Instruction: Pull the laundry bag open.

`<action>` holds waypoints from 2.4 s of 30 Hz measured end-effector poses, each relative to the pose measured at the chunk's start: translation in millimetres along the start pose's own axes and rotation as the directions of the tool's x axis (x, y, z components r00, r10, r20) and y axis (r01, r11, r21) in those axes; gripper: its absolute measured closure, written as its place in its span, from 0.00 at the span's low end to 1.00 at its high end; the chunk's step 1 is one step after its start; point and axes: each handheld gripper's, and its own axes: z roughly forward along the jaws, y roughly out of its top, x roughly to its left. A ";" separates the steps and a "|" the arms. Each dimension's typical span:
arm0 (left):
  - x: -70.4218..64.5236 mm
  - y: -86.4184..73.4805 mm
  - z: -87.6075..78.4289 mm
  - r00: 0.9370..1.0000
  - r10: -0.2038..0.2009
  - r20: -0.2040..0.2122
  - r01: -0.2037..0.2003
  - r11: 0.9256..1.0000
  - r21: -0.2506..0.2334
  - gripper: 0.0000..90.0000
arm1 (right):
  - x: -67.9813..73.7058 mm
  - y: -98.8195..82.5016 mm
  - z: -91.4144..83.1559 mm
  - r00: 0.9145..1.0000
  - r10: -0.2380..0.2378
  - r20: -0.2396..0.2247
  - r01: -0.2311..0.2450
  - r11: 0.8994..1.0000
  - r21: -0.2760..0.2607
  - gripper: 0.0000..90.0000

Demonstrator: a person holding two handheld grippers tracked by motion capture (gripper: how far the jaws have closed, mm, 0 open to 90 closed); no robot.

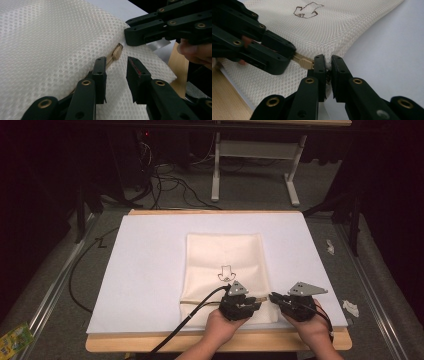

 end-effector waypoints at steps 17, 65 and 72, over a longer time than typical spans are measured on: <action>-13.6 1.7 16.5 0.999 0.018 -0.050 -0.021 0.999 -0.048 0.97 | 2.1 3.5 -3.7 1.000 -0.016 -0.004 0.016 0.999 -0.028 0.94; 95.4 -46.4 -150.9 0.967 -0.190 -0.171 0.197 0.980 0.024 0.97 | -19.0 -2.2 -13.0 0.994 0.067 0.088 -0.065 0.998 -0.024 0.95; 104.8 -50.1 -168.6 0.960 -0.187 -0.210 0.203 0.978 0.053 0.97 | -24.5 -7.6 -12.2 0.994 0.076 0.081 -0.075 0.997 -0.018 0.94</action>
